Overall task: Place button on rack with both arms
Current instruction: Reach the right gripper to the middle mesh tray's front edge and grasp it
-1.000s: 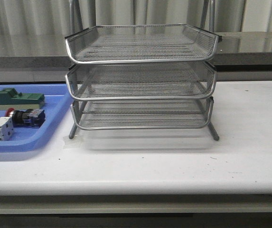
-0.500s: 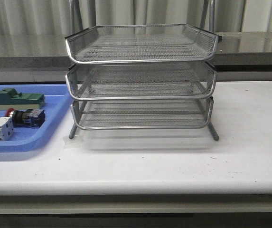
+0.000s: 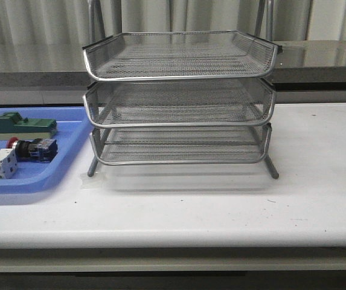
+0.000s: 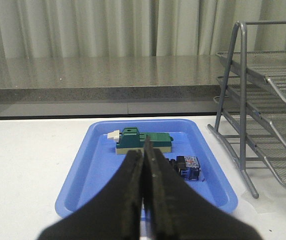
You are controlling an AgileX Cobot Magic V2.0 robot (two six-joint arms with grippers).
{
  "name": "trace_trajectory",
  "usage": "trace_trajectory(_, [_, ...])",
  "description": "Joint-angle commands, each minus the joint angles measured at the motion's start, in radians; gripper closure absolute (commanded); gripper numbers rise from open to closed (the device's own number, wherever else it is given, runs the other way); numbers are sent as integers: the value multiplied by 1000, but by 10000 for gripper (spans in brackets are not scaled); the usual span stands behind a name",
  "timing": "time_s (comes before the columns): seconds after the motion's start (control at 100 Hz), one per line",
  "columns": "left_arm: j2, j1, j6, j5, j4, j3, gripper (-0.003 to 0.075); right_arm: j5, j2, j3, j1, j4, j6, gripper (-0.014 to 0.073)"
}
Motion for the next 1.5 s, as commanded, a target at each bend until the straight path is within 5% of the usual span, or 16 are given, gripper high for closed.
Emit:
trace_trajectory(0.0, [-32,0,-5,-79,-4,44,740,-82,35,-36,-6,84,-6,589])
trace_trajectory(0.19, [-32,0,-5,-79,-4,44,740,-128,75,-36,-5,208,-80,231])
trace_trajectory(0.26, [-32,0,-5,-79,-4,44,740,-166,86,-36,-5,270,-137,163])
trace_trajectory(0.44, [-32,0,-5,-79,-4,44,740,-217,170,-36,-5,540,-364,162])
trace_trajectory(0.66, [-32,0,-5,-79,-4,44,740,-207,374,-36,-5,976,-793,162])
trace_trajectory(1.04, [-32,0,-5,-79,-4,44,740,-64,711,-40,-5,1410,-1216,162])
trace_trajectory(1.489, [-32,0,-5,-79,-4,44,740,63,923,-184,-5,1421,-1269,162])
